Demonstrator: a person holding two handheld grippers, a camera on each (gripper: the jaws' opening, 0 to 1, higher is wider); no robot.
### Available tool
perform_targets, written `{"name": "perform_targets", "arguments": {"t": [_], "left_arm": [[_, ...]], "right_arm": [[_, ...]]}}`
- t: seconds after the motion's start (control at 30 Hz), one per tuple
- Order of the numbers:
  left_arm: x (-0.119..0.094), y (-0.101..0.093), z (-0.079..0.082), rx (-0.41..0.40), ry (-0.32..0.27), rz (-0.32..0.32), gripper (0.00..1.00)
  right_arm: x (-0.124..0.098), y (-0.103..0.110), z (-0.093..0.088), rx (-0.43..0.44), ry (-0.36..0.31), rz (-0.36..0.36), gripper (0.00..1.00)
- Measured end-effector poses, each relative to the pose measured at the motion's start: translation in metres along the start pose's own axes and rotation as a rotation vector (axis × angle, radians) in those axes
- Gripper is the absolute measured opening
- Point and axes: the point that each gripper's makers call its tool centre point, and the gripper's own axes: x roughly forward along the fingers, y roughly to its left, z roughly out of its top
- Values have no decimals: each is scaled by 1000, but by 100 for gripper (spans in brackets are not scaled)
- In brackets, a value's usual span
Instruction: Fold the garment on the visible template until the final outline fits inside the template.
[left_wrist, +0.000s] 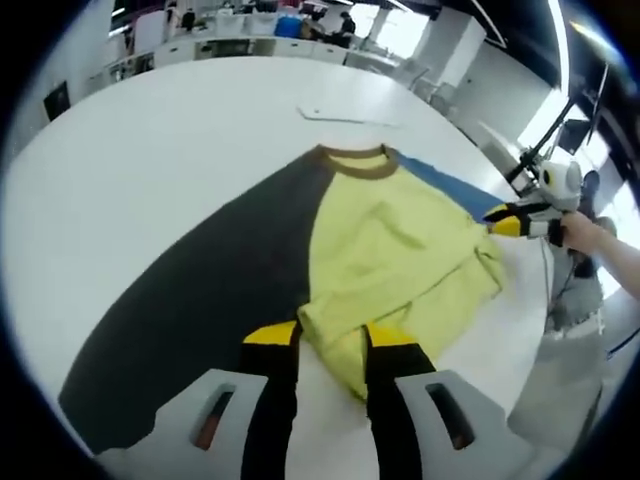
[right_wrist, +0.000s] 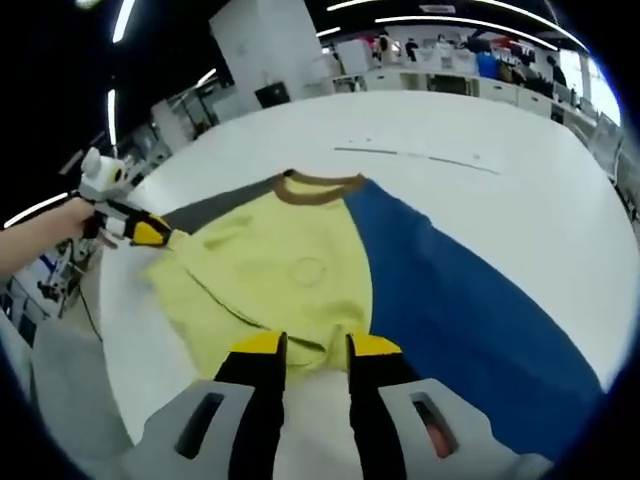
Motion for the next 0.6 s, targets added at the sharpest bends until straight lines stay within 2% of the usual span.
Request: {"name": "perform_targets", "arguments": {"t": [0.33,0.43,0.6], "left_arm": [[-14,-11,-1,14,-19,-11,29],[-20,-16,-3,19,-27,-21,30],[-27,-23,-8,27,-32,-31,33]], "right_arm": [[-19,14,4,5,-32,13,40],[-25,20,3,0,-36,23,46],[-35,26,2,1,-51,29,50]]}}
